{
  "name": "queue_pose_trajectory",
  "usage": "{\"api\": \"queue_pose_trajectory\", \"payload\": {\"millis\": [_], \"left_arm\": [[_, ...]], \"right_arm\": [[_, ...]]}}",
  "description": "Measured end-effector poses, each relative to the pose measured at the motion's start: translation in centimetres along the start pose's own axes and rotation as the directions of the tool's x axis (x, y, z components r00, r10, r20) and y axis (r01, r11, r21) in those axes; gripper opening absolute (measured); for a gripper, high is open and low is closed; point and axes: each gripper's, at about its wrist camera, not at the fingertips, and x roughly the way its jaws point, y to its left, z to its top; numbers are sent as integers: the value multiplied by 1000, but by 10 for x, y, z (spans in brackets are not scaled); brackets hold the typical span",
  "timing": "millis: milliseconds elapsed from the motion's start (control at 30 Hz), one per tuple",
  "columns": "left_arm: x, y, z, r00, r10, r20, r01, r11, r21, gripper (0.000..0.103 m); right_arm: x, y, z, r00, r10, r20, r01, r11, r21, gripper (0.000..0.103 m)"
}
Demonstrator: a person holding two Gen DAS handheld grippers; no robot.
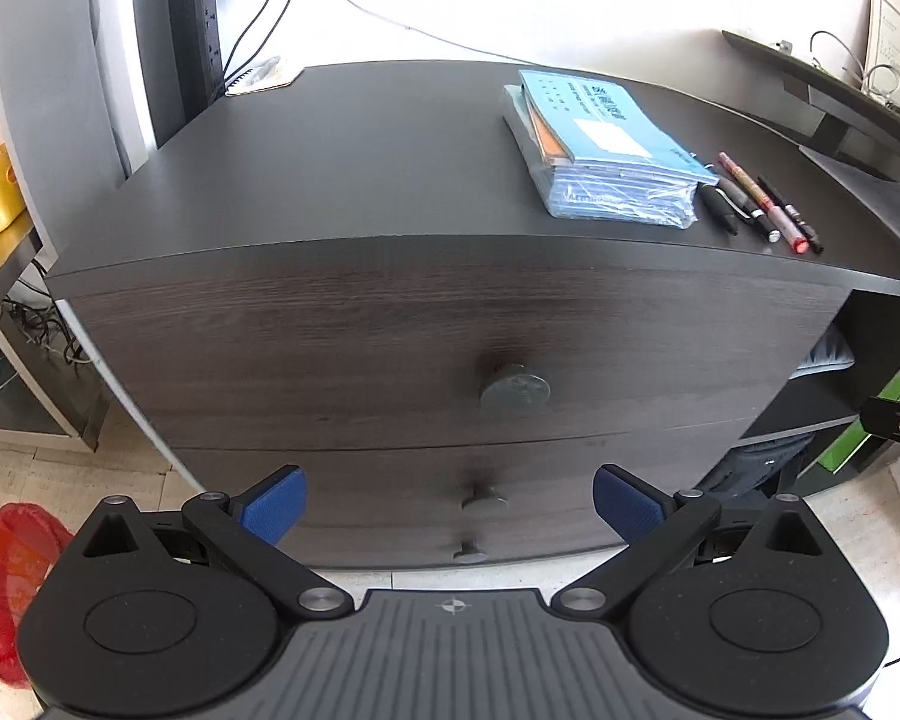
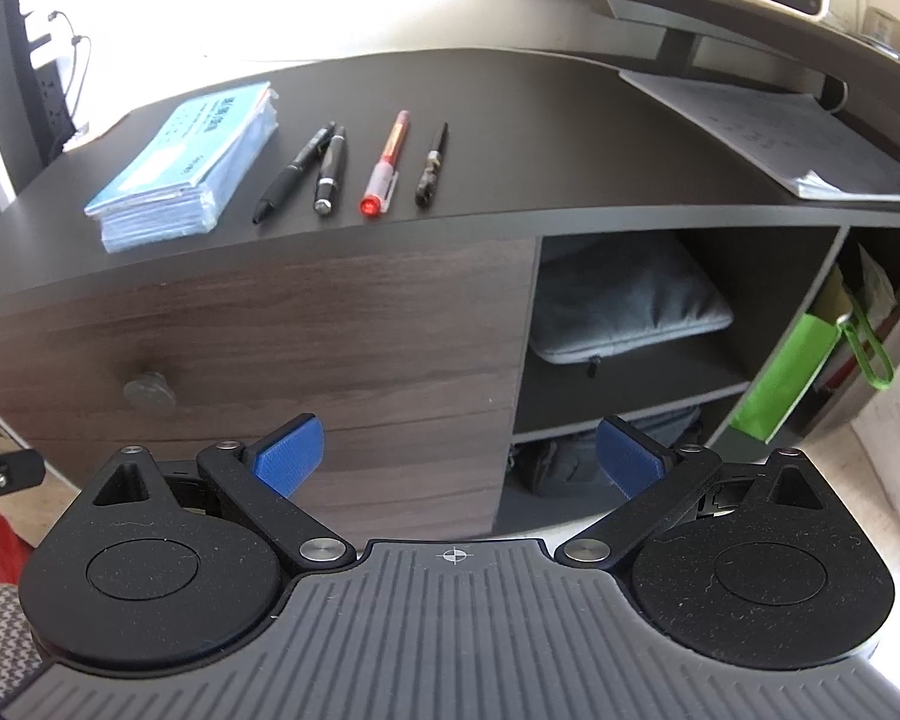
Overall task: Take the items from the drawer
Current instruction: 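Move the left tool toward the round knob of the top drawer, then close the left tool fingers around the top drawer knob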
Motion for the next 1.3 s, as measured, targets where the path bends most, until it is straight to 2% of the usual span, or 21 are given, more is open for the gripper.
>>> {"api": "queue_pose_trajectory", "payload": {"millis": [200,333,600,667,800,933,1067,1233,1300], "left_arm": [[25,0,3,1000,-16,-19,16,1000,-14,95],[44,2,10,998,-47,-48,45,998,-49,78],[87,1,43,984,-146,-97,137,986,-92,73],[99,1,51,980,-153,-128,140,985,-102,64],[117,7,58,970,-170,-176,144,978,-151,55],[126,12,61,963,-183,-196,148,972,-180,54],[131,13,64,959,-201,-198,163,967,-195,46],[142,17,66,949,-233,-214,179,953,-244,44],[144,17,66,948,-230,-219,178,956,-234,42]], "right_arm": [[24,-3,4,999,23,-27,-24,999,-30,100],[43,-4,8,997,43,-58,-46,998,-43,99],[71,-7,20,994,45,-100,-49,998,-44,99],[74,-6,22,993,44,-106,-50,997,-54,99],[82,-4,25,992,40,-116,-49,996,-77,99],[90,-2,27,991,40,-127,-53,994,-95,99],[103,-6,29,988,45,-149,-60,994,-96,99],[114,-11,32,985,46,-165,-60,995,-84,99],[116,-14,33,986,48,-162,-62,995,-84,99]]}}
